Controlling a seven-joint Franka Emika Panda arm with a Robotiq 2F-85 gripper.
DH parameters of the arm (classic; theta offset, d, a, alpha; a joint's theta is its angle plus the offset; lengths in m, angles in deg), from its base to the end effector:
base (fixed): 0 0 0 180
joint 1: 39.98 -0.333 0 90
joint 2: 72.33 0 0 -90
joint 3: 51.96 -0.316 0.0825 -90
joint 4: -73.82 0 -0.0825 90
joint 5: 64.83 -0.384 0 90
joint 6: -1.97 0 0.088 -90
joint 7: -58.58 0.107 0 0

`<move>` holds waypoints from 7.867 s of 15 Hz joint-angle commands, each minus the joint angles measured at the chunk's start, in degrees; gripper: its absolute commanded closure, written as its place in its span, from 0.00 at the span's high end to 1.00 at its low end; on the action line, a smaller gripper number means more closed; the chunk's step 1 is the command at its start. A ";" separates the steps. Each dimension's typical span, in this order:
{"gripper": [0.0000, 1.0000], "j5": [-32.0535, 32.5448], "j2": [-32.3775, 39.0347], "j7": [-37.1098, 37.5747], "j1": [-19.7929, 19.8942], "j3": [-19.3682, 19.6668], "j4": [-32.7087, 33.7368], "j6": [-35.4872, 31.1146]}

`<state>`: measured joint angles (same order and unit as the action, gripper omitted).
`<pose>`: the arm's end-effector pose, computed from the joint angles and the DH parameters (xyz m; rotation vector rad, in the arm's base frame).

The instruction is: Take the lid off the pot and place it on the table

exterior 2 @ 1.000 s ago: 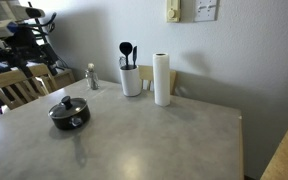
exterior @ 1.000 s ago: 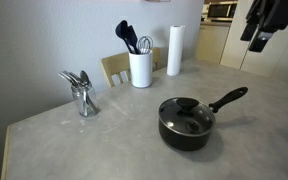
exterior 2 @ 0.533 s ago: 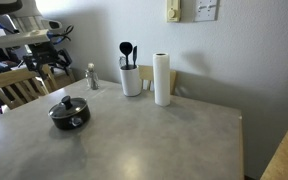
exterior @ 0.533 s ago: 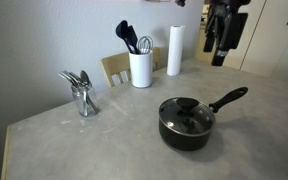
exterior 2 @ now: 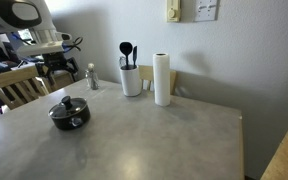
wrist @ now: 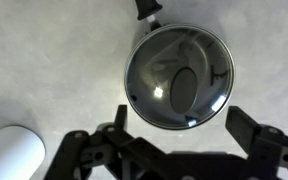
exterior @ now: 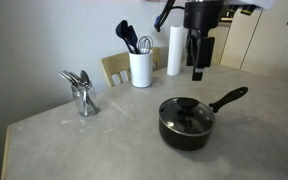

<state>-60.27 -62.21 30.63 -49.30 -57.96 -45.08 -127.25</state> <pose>0.5559 0.1488 0.3458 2.8511 1.2117 0.0001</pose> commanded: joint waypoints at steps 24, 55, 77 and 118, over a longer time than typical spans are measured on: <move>1.00 2.13 9.93 3.91 0.97 -2.70 0.68 -4.99; 0.14 5.32 -0.81 6.87 1.83 -2.93 -1.71 5.33; 0.14 7.34 -5.23 -23.57 16.38 11.33 -6.26 2.31; 0.85 2.44 13.17 -36.46 25.45 9.37 -5.52 -19.15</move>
<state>-57.35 -46.45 -4.22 -25.35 -47.30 -49.69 -148.26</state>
